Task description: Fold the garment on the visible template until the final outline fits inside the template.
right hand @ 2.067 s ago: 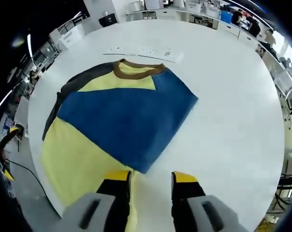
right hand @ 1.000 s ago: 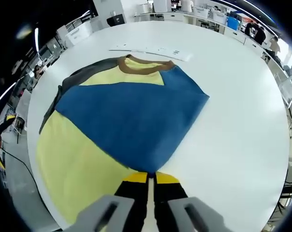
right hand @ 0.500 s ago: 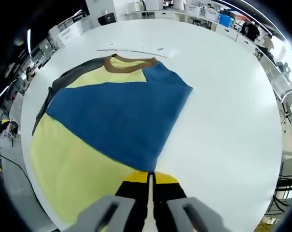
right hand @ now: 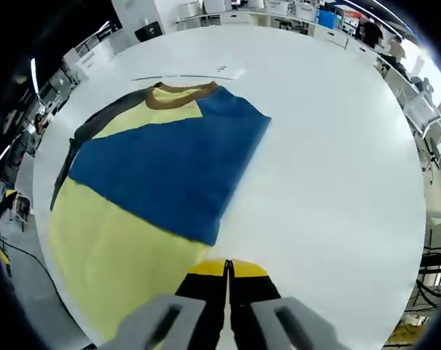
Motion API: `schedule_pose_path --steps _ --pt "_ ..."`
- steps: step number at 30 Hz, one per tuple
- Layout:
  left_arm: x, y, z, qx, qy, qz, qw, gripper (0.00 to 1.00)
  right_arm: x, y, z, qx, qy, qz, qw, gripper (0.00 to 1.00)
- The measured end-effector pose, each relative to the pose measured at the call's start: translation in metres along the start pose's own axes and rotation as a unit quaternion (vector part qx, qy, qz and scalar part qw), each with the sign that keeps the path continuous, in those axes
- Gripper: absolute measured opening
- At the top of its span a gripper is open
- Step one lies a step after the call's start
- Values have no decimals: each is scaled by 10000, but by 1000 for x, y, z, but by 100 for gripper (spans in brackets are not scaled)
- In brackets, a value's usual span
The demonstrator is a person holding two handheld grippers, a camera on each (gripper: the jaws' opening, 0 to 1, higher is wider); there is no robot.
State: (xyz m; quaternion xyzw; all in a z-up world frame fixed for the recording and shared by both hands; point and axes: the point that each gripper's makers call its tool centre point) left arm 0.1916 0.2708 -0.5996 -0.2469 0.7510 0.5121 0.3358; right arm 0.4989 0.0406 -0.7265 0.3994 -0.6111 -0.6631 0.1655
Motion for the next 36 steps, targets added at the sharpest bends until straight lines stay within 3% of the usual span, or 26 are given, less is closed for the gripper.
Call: schedule_pose_path --steps 4,11,23,30,36 --pt "2 -1 -2 17 -17 35 10000 99 -6 5 5 -102 -3 -109 9999 1" --pt "4 -3 -6 48 -51 103 9999 99 -12 7 12 -238 28 -233 9994 15" --pt "6 1 -2 -17 -7 104 9999 99 -18 -1 14 -239 95 -346 9991 9" --pt "6 -1 -1 -13 5 115 9999 99 -18 -1 16 -190 158 -305 9992 1" --pt "6 -1 0 -12 3 114 9999 99 -16 -2 13 -126 256 -259 9993 0"
Point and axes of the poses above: the point that each gripper's makers call its tool centre point, and the gripper's own axes: y roughly backward along the fingers, z roughly to its left, x roughly out of its underside, and after that the axes turned 10 degrees about x, right-handed
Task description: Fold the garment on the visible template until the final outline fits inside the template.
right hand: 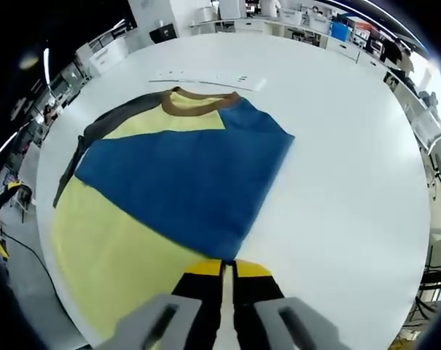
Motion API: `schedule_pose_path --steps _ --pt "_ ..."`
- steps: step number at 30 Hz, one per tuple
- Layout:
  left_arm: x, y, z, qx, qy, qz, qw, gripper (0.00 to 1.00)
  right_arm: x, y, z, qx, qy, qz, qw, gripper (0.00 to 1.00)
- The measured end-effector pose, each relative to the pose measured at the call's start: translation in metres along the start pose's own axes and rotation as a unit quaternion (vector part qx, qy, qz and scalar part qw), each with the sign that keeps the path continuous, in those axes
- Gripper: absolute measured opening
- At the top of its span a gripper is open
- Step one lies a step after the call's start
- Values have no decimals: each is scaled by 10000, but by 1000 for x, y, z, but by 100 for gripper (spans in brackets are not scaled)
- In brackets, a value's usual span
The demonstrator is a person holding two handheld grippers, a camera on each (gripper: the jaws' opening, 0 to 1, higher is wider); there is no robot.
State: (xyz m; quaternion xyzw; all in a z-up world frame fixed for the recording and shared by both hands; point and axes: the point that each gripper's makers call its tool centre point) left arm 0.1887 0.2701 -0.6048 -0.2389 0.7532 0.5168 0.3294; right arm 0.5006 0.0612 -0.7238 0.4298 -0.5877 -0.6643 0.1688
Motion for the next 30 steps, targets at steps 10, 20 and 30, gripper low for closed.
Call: schedule_pose_path --steps 10,20,30 --pt "2 1 2 -17 18 14 10000 98 7 0 -14 79 -10 115 9999 0" --pt "2 0 3 -21 29 26 10000 97 16 3 -31 225 -33 200 9995 0" --pt "-4 0 1 -10 53 -85 9999 96 26 6 -49 359 -207 268 9988 0"
Point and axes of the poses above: the point that each gripper's makers call its tool centre point, and the gripper's own axes: y roughly backward along the fingers, z roughly to its left, x roughly out of its underside, and after that the axes turned 10 degrees about x, right-handed
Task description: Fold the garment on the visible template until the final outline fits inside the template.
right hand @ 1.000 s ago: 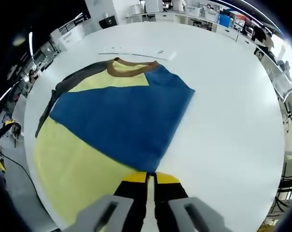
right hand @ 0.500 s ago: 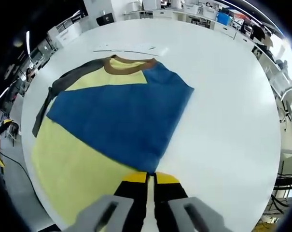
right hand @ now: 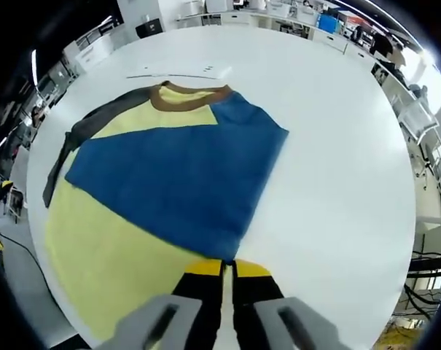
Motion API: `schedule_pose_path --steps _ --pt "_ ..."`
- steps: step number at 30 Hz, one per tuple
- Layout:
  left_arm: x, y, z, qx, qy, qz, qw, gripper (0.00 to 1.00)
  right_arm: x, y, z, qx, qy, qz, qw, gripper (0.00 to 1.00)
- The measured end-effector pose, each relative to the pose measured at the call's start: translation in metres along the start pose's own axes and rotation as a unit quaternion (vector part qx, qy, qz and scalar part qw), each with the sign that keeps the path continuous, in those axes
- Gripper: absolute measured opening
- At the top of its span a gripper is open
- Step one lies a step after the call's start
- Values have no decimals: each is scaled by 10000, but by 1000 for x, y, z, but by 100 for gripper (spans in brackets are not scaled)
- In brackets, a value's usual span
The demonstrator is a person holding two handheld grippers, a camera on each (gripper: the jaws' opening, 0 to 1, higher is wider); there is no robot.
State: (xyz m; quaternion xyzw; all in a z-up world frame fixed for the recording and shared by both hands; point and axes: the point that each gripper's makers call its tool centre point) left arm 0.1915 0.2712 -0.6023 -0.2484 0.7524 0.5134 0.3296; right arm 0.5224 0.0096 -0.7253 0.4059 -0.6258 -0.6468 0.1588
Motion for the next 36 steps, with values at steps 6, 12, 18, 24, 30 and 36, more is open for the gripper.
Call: schedule_pose_path --steps 6,12,18,24,30,36 --pt "1 0 0 -5 13 25 10000 95 6 0 -13 122 -91 55 9999 0" --pt "2 -1 0 -10 17 61 10000 95 10 1 -21 72 -334 77 9994 0" --pt "0 -1 1 -6 23 24 10000 95 13 1 -23 28 -517 75 9986 0" --pt "1 -1 1 -10 34 42 10000 95 13 2 -23 67 -372 105 9992 0" --pt "0 -2 1 -2 13 69 10000 95 12 3 -24 153 -275 84 9995 3" --pt "-1 0 2 -23 -13 64 10000 95 -5 16 -17 -57 -440 -372 9983 38"
Point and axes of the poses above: the point that each gripper's makers call its tool centre point, and the gripper's own axes: y roughly backward along the fingers, z roughly to its left, x roughly out of its underside, and after that the axes turned 10 degrees about x, right-handed
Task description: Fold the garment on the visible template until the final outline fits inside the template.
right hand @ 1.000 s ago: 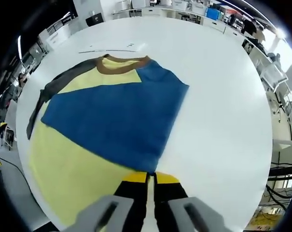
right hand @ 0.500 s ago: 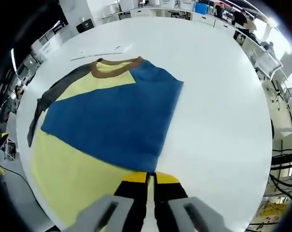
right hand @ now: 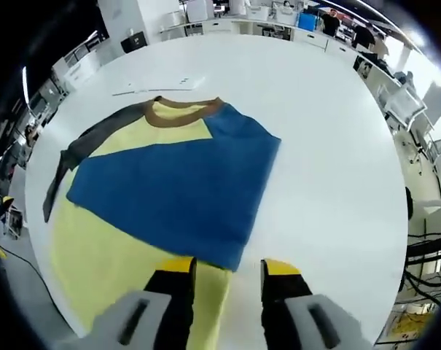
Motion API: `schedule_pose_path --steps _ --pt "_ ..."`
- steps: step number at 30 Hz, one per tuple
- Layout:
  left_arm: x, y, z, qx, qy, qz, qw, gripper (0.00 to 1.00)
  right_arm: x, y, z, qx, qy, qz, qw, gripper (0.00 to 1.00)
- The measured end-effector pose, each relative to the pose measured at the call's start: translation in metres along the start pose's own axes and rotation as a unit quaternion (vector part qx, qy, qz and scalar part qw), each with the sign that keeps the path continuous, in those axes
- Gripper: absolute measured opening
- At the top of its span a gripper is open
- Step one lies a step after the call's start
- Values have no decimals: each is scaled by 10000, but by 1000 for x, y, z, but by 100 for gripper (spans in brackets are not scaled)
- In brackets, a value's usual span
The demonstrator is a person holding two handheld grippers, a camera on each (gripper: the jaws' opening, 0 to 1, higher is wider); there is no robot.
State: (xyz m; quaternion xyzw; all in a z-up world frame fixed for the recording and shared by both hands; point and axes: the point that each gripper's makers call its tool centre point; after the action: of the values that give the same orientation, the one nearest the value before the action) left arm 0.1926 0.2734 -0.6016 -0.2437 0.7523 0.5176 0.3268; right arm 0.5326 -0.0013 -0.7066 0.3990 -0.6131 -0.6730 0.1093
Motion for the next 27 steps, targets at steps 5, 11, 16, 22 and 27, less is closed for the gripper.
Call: schedule_pose_path --steps 5,11,16,22,27 --pt "-1 0 0 31 31 -8 10000 95 -11 17 16 -289 349 -380 9983 51" --pt "-8 2 4 11 11 -98 10000 95 -14 38 25 -411 585 -651 9953 71" --pt "-8 5 11 -67 47 -140 9999 93 -8 58 34 -544 773 -846 9919 88" --pt "-9 5 20 -134 195 -268 9994 89 0 80 47 -732 1052 -1010 9866 99" --pt "-9 7 27 -218 220 -310 9990 86 6 97 54 -745 1216 -1165 9829 100"
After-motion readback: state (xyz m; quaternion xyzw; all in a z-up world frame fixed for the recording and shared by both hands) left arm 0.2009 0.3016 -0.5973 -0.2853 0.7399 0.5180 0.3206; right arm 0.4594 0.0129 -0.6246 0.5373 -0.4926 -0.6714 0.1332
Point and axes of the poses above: the point that each gripper's makers call its tool centre point, and the gripper's own axes: y roughly backward along the fingers, z roughly to its left, x roughly out of its underside, and after that the axes turned 10 degrees about x, right-handed
